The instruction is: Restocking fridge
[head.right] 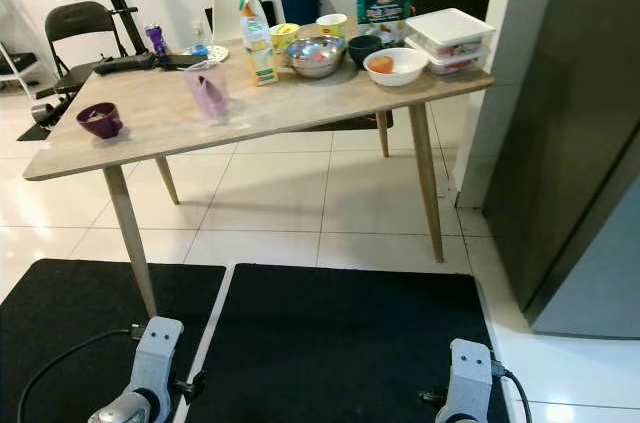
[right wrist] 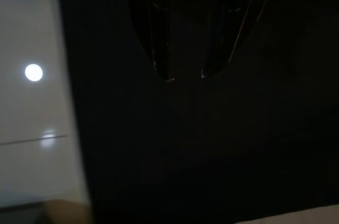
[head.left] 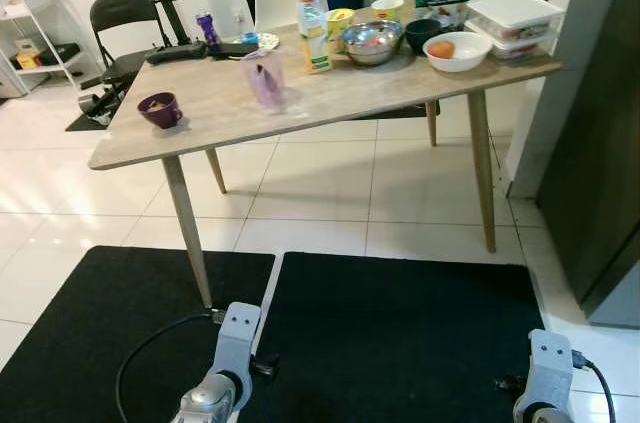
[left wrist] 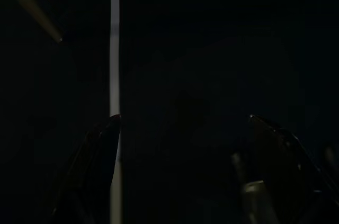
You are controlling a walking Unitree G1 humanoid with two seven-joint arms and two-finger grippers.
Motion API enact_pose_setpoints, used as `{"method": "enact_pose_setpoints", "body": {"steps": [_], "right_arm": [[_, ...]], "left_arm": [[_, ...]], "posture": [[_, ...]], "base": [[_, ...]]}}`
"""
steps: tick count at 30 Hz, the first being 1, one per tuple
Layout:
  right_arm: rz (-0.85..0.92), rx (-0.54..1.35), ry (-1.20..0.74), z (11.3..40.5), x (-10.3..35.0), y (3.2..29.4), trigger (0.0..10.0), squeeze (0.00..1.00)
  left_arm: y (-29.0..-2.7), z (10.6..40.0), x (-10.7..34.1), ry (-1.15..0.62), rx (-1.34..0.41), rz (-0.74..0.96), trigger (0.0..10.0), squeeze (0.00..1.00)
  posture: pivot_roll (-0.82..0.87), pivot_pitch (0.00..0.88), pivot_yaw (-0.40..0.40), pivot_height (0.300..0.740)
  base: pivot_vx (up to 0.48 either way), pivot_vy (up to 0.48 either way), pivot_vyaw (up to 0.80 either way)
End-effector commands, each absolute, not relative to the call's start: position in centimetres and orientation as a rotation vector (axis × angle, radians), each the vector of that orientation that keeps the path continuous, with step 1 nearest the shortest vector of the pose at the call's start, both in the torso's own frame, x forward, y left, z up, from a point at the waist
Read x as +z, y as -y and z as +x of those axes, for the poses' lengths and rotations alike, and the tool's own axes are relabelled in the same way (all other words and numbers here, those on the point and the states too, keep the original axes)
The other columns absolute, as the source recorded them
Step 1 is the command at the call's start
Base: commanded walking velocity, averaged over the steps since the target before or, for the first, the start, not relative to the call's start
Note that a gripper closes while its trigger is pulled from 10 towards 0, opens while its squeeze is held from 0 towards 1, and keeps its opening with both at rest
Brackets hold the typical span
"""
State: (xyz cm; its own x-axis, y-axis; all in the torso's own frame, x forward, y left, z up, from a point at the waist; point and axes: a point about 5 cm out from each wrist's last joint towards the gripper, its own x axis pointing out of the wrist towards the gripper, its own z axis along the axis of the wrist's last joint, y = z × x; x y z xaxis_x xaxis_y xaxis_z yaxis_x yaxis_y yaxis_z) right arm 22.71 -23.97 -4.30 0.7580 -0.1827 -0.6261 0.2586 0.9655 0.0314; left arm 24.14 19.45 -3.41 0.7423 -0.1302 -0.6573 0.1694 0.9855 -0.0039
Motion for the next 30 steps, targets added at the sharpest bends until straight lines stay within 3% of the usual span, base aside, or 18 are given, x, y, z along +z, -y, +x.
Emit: {"method": "enact_pose_setpoints", "body": {"steps": [1, 30], "right_arm": [[0.127, -0.241, -0.687, 22.3, -4.7, 23.8, 10.0, 0.00], [0.134, -0.234, -0.650, 23.6, -3.9, 23.3, 10.0, 0.00]], "left_arm": [[-20.2, 24.0, -3.5, -0.714, -0.113, 0.052, 10.0, 0.00], [-19.4, 24.4, -3.6, -0.689, -0.145, 0.083, 10.0, 0.00]], "posture": [[-0.05, 0.098, 0.153, 0.740], [-0.05, 0.101, 0.141, 0.740]], "base": [[0.000, 0.000, 0.00], [0.000, 0.000, 0.00]]}}
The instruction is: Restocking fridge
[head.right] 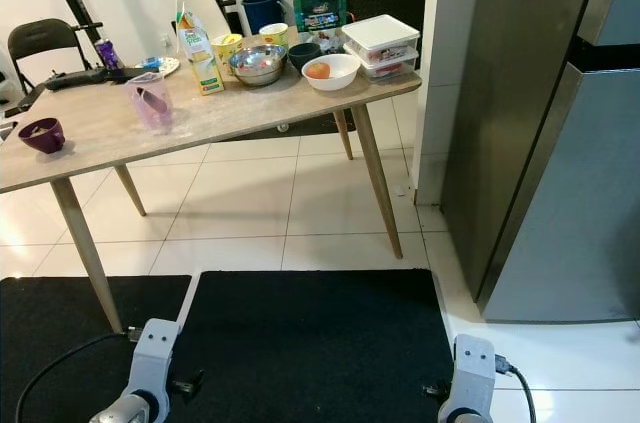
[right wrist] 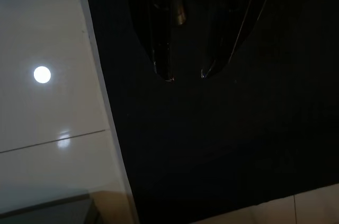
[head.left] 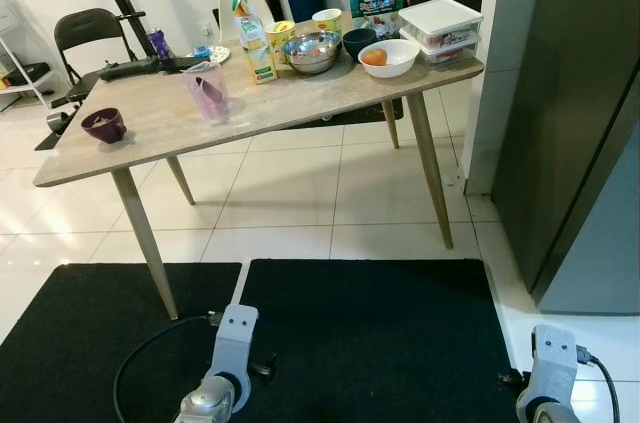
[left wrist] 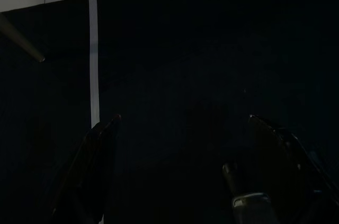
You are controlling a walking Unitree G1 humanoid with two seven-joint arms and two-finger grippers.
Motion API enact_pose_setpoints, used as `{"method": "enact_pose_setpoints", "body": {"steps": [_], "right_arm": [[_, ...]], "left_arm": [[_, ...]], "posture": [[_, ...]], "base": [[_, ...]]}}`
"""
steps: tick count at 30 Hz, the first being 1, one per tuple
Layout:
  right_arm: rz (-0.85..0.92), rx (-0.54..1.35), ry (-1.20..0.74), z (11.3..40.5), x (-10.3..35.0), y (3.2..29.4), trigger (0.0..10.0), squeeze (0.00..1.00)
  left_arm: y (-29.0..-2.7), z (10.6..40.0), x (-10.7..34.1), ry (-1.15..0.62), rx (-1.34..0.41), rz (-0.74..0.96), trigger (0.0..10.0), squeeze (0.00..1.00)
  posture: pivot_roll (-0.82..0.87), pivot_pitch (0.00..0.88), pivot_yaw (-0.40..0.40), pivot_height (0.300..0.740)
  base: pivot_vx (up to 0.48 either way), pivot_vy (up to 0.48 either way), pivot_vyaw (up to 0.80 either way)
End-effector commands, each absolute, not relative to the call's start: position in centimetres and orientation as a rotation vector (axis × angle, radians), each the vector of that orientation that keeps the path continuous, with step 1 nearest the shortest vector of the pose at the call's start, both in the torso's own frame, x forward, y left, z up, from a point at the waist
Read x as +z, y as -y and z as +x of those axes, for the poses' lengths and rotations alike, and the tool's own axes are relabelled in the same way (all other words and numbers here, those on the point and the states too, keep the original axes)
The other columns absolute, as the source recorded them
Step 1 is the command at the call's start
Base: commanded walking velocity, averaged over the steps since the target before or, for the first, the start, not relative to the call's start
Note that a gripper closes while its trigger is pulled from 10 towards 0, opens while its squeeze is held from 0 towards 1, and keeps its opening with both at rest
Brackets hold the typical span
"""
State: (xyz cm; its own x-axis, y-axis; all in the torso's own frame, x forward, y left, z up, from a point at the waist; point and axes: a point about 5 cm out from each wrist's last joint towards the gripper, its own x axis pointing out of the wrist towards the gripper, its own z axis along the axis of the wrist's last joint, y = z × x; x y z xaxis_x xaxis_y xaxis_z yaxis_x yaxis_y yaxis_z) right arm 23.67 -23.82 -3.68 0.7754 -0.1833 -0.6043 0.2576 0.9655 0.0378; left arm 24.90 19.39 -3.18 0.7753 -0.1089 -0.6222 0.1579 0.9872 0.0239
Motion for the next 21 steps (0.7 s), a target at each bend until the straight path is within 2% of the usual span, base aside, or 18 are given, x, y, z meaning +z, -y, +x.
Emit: {"method": "enact_pose_setpoints", "body": {"steps": [1, 21], "right_arm": [[0.135, -0.232, -0.648, 23.7, -3.8, 23.3, 10.0, 0.00], [0.109, -0.211, -0.647, 23.8, -3.8, 23.2, 10.0, 0.00]], "left_arm": [[-19.2, 24.5, -3.6, -0.689, -0.145, 0.083, 10.0, 0.00], [-17.7, 25.5, -2.9, -0.639, -0.149, 0.040, 10.0, 0.00]], "posture": [[-0.05, 0.099, 0.136, 0.740], [-0.07, 0.091, 0.113, 0.740]], "base": [[0.000, 0.000, 0.00], [0.000, 0.000, 0.00]]}}
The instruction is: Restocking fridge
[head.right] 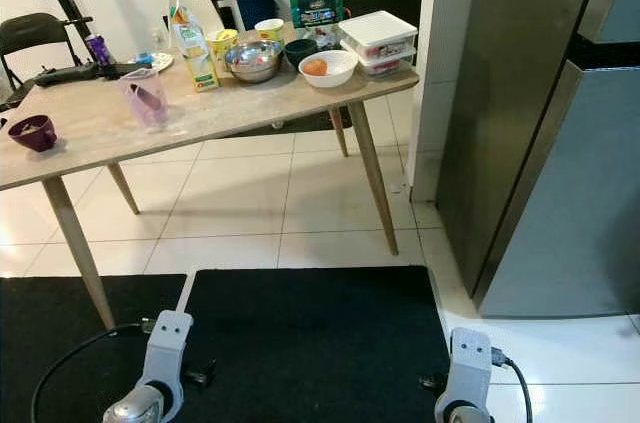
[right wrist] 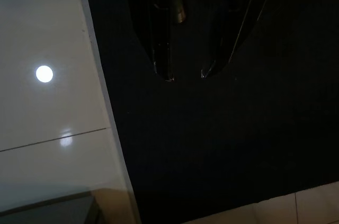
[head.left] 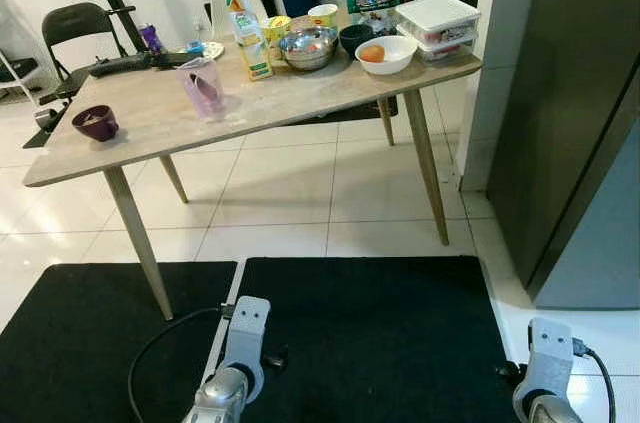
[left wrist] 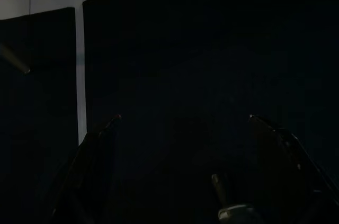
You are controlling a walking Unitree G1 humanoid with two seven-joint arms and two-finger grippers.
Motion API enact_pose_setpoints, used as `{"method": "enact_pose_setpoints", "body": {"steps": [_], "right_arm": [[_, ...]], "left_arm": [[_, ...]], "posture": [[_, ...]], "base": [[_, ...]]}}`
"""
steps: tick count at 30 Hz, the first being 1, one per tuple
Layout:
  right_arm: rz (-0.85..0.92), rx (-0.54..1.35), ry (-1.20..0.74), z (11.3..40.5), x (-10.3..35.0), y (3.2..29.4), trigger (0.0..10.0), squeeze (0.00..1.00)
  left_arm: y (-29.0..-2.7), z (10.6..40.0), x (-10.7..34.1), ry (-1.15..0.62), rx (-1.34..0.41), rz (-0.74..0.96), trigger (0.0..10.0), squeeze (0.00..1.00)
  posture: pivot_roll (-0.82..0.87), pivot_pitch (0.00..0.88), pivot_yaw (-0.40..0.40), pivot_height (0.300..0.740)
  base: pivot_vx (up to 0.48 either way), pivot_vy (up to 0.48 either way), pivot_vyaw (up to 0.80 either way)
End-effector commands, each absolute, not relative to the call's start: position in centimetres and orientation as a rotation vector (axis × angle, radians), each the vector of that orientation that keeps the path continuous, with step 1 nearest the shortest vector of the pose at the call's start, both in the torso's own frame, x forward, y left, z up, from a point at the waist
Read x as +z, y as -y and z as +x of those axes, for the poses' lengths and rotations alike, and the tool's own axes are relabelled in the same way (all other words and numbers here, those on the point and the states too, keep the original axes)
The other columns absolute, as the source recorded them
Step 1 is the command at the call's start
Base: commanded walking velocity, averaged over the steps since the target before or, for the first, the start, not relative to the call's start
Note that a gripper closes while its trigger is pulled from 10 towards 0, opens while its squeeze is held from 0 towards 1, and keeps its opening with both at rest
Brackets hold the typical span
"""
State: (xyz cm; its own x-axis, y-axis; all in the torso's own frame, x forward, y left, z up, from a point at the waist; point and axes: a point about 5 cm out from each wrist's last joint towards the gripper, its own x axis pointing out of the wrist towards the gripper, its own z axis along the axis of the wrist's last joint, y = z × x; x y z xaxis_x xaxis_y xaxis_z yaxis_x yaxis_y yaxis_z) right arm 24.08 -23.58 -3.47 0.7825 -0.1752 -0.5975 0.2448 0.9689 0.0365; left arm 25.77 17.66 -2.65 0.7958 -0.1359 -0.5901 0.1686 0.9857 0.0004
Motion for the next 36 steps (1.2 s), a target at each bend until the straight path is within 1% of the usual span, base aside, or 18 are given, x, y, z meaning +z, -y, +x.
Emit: {"method": "enact_pose_setpoints", "body": {"steps": [1, 7, 9, 13, 27, 36], "right_arm": [[0.106, -0.206, -0.648, 23.9, -3.8, 23.1, 10.0, 0.00], [0.098, -0.191, -0.642, 24.2, -3.5, 23.0, 10.0, 0.00], [0.094, -0.180, -0.640, 24.2, -3.5, 22.9, 10.0, 0.00], [0.091, -0.174, -0.641, 24.1, -3.6, 22.9, 10.0, 0.00], [0.074, -0.135, -0.634, 24.5, -3.4, 22.4, 10.0, 0.00], [0.047, -0.124, -0.622, 24.9, -2.9, 22.8, 10.0, 0.00]], "left_arm": [[-17.7, 25.5, -2.8, -0.635, -0.142, 0.035, 10.0, 0.00], [-17.3, 25.8, -2.7, -0.636, -0.141, 0.032, 10.0, 0.00], [-17.0, 25.8, -2.7, -0.644, -0.132, -0.005, 10.0, 0.00], [-16.8, 25.8, -2.6, -0.640, -0.142, -0.019, 10.0, 0.00], [-16.8, 25.9, -2.3, -0.621, -0.149, 0.002, 10.0, 0.00], [-16.7, 26.1, -2.1, -0.615, -0.150, 0.001, 10.0, 0.00]], "posture": [[-0.07, 0.091, 0.113, 0.740], [-0.07, 0.089, 0.111, 0.740], [-0.08, 0.081, 0.107, 0.740], [-0.08, 0.081, 0.108, 0.740], [-0.08, 0.068, 0.094, 0.740], [-0.09, 0.061, 0.087, 0.740]], "base": [[0.000, 0.000, 0.00], [0.000, 0.000, 0.00], [0.000, 0.000, 0.00], [0.000, 0.000, 0.00], [0.300, 0.000, 0.00], [0.303, 0.000, 0.00]]}}
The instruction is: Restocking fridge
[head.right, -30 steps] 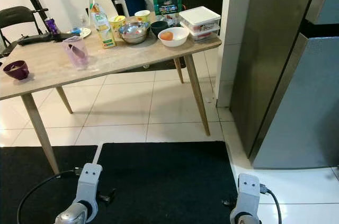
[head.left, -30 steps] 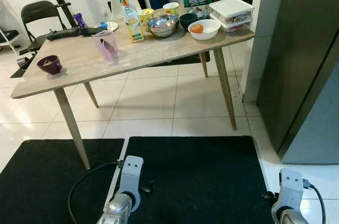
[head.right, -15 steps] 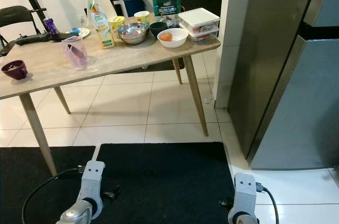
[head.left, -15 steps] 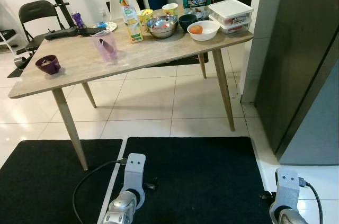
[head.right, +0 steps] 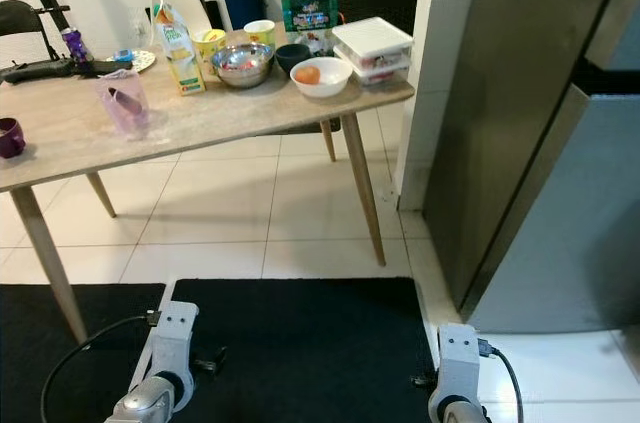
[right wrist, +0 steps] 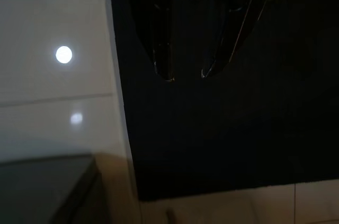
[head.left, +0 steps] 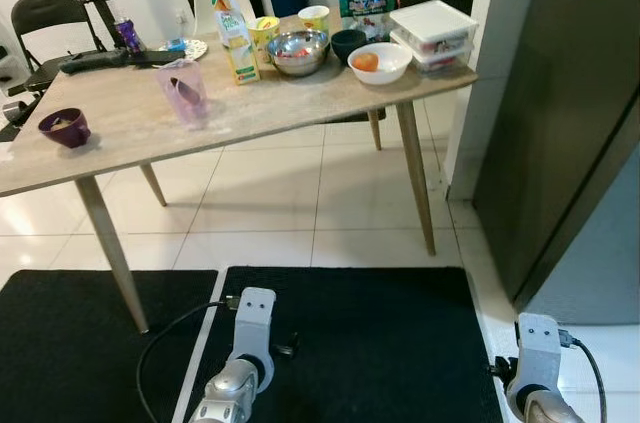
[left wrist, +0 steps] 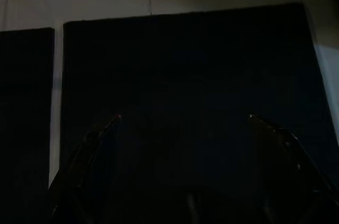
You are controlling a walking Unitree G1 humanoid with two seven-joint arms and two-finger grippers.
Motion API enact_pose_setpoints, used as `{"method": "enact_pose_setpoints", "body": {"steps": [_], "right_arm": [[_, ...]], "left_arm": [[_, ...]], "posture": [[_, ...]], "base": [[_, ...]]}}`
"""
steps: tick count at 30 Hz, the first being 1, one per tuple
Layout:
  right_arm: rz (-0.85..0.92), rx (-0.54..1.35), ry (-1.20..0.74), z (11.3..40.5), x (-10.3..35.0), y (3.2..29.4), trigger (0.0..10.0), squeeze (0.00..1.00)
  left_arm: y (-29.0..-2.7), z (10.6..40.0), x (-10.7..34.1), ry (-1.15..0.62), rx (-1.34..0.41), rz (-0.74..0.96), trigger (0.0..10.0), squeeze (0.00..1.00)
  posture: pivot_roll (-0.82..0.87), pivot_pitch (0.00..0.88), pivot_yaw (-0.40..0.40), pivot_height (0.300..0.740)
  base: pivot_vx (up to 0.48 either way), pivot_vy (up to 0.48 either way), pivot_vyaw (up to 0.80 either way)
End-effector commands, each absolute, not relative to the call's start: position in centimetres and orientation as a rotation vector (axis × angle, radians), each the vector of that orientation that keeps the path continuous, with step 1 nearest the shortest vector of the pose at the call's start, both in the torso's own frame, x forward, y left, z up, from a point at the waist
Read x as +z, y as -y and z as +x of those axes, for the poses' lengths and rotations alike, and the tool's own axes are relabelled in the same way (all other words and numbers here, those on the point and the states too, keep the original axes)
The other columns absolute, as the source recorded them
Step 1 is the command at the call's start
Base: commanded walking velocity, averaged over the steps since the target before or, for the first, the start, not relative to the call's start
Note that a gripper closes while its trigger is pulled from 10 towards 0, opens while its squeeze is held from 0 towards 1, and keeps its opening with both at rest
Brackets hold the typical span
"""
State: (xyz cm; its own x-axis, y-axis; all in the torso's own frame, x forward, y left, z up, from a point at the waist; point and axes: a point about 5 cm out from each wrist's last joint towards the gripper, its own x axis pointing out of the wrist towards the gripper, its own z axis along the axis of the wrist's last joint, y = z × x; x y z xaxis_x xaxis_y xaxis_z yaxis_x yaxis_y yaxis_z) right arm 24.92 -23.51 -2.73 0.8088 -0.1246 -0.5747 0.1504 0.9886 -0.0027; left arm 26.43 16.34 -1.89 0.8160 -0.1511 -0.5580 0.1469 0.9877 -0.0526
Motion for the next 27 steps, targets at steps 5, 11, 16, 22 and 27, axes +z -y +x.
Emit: {"method": "enact_pose_setpoints", "body": {"steps": [5, 11, 16, 22, 27], "right_arm": [[0.034, -0.117, -0.616, 25.1, -2.8, 22.9, 10.0, 0.00], [0.003, -0.093, -0.608, 25.4, -2.5, 22.8, 10.0, 0.00], [-0.029, -0.073, -0.604, 25.7, -2.3, 22.7, 10.0, 0.00], [-0.073, -0.044, -0.597, 26.2, -1.9, 22.8, 10.0, 0.00], [-0.088, -0.035, -0.593, 26.5, -1.6, 22.9, 10.0, 0.00]], "left_arm": [[-16.5, 26.4, -1.9, -0.607, -0.155, 0.004, 10.0, 0.00], [-16.8, 26.7, -1.6, -0.594, -0.140, -0.001, 10.0, 0.00], [-17.0, 26.7, -1.5, -0.591, -0.127, -0.004, 10.0, 0.00], [-16.9, 26.8, -1.5, -0.584, -0.110, -0.016, 10.0, 0.00], [-16.7, 26.8, -1.5, -0.581, -0.106, -0.025, 10.0, 0.00]], "posture": [[-0.08, 0.066, 0.077, 0.740], [-0.08, 0.068, 0.057, 0.740], [-0.08, 0.070, 0.041, 0.740], [-0.08, 0.072, 0.018, 0.740], [-0.07, 0.076, 0.000, 0.740]], "base": [[0.292, 0.000, 0.00], [0.289, 0.000, 0.00], [0.287, 0.000, 0.00], [0.282, 0.000, 0.00], [0.276, 0.000, 0.00]]}}
